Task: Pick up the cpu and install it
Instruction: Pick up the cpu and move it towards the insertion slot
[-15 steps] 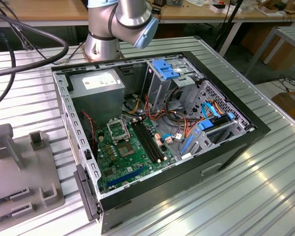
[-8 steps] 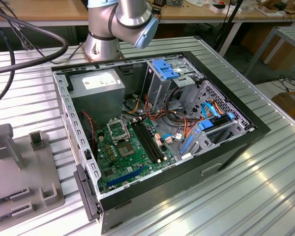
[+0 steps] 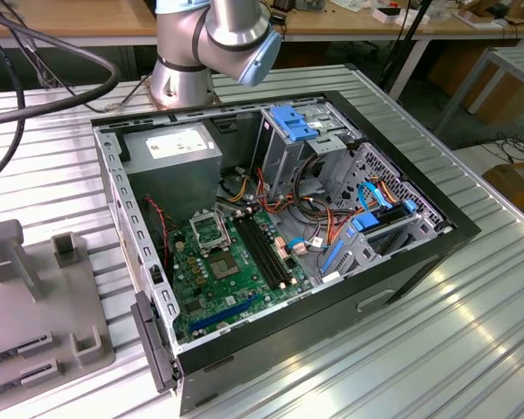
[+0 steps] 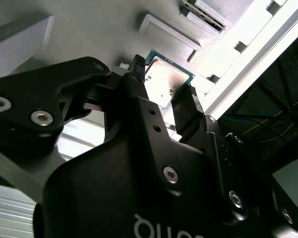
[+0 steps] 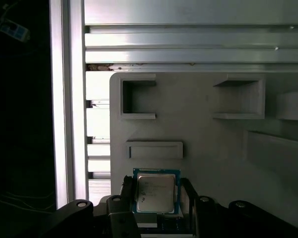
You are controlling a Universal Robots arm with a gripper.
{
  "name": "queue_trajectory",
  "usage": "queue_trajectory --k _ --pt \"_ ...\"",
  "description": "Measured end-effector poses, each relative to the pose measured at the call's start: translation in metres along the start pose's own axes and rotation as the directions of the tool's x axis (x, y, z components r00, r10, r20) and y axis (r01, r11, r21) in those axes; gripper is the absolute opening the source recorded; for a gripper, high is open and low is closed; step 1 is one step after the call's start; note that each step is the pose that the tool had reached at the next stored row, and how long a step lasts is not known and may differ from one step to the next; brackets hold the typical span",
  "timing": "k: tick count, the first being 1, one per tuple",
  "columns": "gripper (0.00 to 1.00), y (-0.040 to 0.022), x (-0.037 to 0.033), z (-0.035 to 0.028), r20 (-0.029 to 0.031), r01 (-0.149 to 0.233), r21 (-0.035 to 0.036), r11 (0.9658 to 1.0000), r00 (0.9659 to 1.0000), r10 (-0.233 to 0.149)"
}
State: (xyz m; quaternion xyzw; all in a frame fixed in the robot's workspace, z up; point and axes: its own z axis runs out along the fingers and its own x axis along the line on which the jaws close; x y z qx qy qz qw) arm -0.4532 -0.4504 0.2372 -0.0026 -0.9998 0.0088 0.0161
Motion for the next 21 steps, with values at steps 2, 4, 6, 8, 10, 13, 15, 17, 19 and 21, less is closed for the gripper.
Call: queue_trajectory --k 2,4,6,8,10,13,15,17,19,21 --pt "0.47 -0.0001 0.0001 -0.0065 -0.0003 0.000 -0.0012 1.0000 1.0000 0.000" --pt "0.47 -0.0002 0.0003 -0.0128 -0.0004 0.000 -0.0027 1.0000 1.0000 0.000" --pt "0.47 -0.0003 0.0003 -0.0152 -0.0005 0.000 -0.0026 1.0000 1.0000 0.000" --pt "0.47 -0.0003 0.0003 -0.0164 -0.0006 0.000 -0.0026 1.0000 1.0000 0.000" --pt "0.47 -0.0003 0.0003 -0.0169 -0.0006 0.000 -0.0027 1.0000 1.0000 0.000" --pt "0.47 -0.0003 0.0003 -0.0176 -0.0006 0.000 -0.0026 1.0000 1.0000 0.000" --pt "0.47 -0.0003 0.0003 -0.0181 -0.0007 0.000 -0.0026 1.0000 1.0000 0.000" --pt "0.47 -0.0004 0.0003 -0.0186 -0.0007 0.000 -0.0026 1.0000 1.0000 0.000" --pt "0.47 -0.0004 0.0004 -0.0194 -0.0007 0.000 -0.0026 1.0000 1.0000 0.000" --pt "0.47 -0.0004 0.0004 -0.0201 -0.0007 0.000 -0.0027 1.0000 1.0000 0.000"
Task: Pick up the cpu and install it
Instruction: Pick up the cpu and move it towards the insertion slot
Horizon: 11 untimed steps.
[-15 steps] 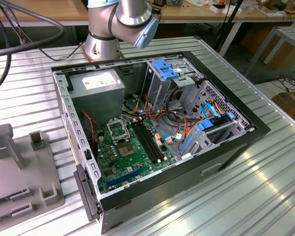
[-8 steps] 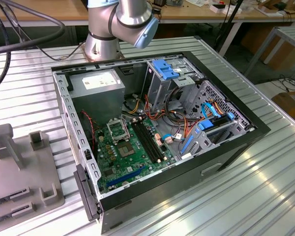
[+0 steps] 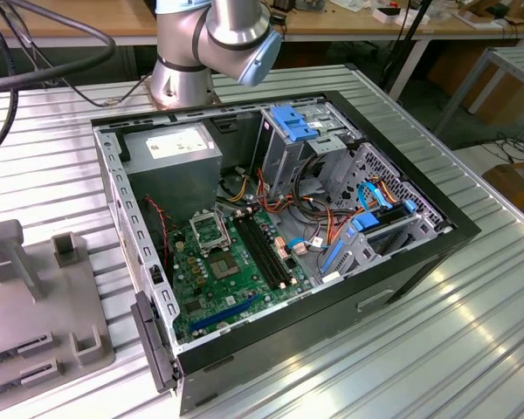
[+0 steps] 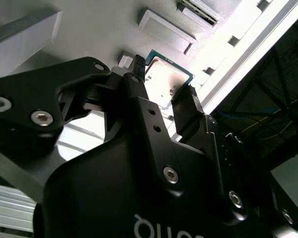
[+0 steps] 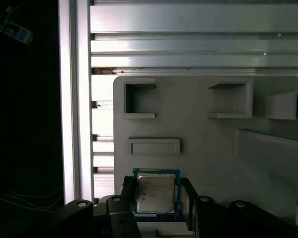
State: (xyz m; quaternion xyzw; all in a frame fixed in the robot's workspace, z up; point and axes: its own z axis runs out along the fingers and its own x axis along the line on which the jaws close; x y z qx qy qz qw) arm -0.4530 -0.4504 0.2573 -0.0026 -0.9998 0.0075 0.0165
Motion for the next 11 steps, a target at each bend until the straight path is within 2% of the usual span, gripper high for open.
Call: queue_trajectory --k 11 --pt "0.47 0.0000 0.0001 -0.0035 0.0000 0.000 0.0000 1.0000 1.0000 0.000"
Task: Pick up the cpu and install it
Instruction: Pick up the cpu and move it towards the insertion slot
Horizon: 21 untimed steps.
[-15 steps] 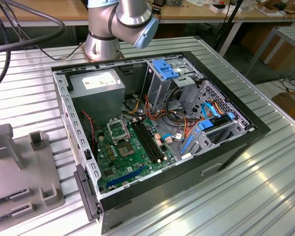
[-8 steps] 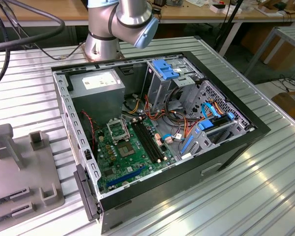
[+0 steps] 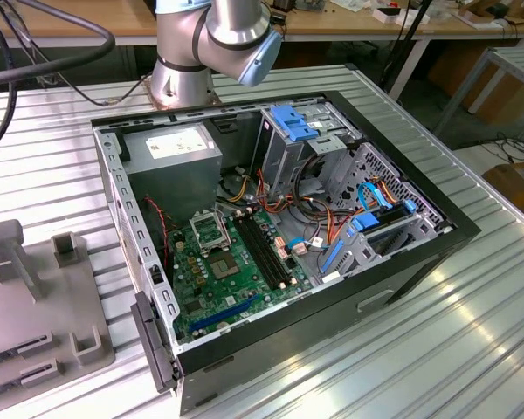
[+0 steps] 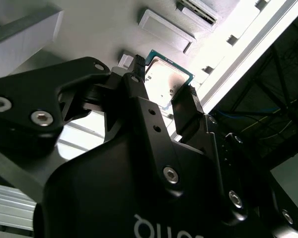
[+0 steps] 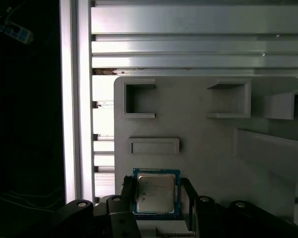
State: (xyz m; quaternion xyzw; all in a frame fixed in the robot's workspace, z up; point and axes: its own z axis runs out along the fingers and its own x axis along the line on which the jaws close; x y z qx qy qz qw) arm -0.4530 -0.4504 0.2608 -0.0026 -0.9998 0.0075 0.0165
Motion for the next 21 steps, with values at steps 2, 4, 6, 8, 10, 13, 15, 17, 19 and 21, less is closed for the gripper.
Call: queue_trajectory --k 2,4,6,8,10,13,15,17,19,21 --pt "0.47 0.0000 0.0000 -0.0005 -0.0001 0.000 0.0000 1.0000 1.0000 0.000" --pt "0.47 0.0000 0.0000 -0.0011 -0.0001 0.000 0.0000 1.0000 1.0000 0.000" --pt "0.47 0.0000 0.0000 -0.0016 -0.0001 0.000 0.0000 1.0000 1.0000 0.000" --pt "0.47 0.0000 0.0000 -0.0022 -0.0001 0.000 0.0000 1.0000 1.0000 0.000" --pt "0.47 0.0000 0.0000 -0.0027 -0.0002 0.000 0.0000 1.0000 1.0000 0.000" --pt "0.47 -0.0001 0.0000 -0.0035 -0.0002 0.000 -0.0001 1.0000 1.0000 0.000" --pt "0.47 -0.0001 0.0000 -0.0039 -0.0003 0.000 0.0000 1.0000 1.0000 0.000" --pt "0.47 -0.0001 -0.0001 -0.0043 -0.0002 0.000 0.0000 1.0000 1.0000 0.000" --pt "0.47 -0.0001 -0.0001 -0.0044 -0.0002 0.000 0.0000 1.0000 1.0000 0.000" --pt "0.47 -0.0001 -0.0001 -0.0050 -0.0003 0.000 0.0000 1.0000 1.0000 0.000"
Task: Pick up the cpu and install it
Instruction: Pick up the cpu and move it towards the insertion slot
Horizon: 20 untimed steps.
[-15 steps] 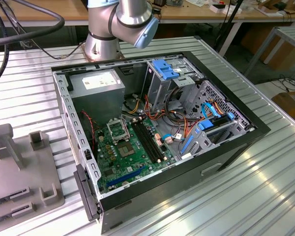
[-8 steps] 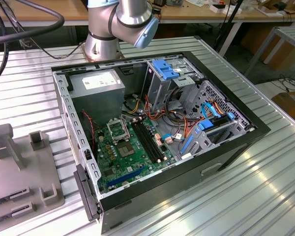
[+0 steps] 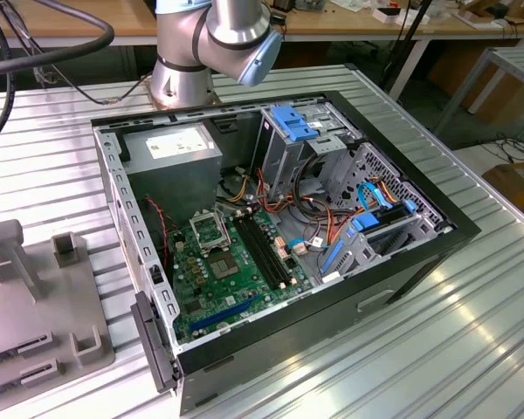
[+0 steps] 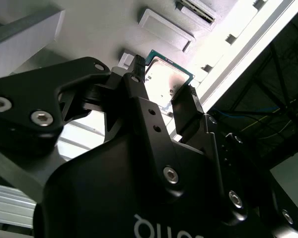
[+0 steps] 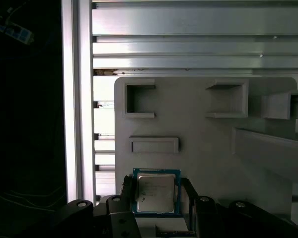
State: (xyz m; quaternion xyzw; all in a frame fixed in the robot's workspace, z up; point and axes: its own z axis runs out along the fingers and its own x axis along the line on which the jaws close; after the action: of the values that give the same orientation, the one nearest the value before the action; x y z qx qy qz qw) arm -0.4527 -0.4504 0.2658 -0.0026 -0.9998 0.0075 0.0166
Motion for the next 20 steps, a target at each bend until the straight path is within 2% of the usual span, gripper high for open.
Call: queue_trajectory --k 20 --pt "0.47 -0.0001 0.0003 -0.0105 -0.0004 0.000 0.0000 1.0000 1.0000 0.000"
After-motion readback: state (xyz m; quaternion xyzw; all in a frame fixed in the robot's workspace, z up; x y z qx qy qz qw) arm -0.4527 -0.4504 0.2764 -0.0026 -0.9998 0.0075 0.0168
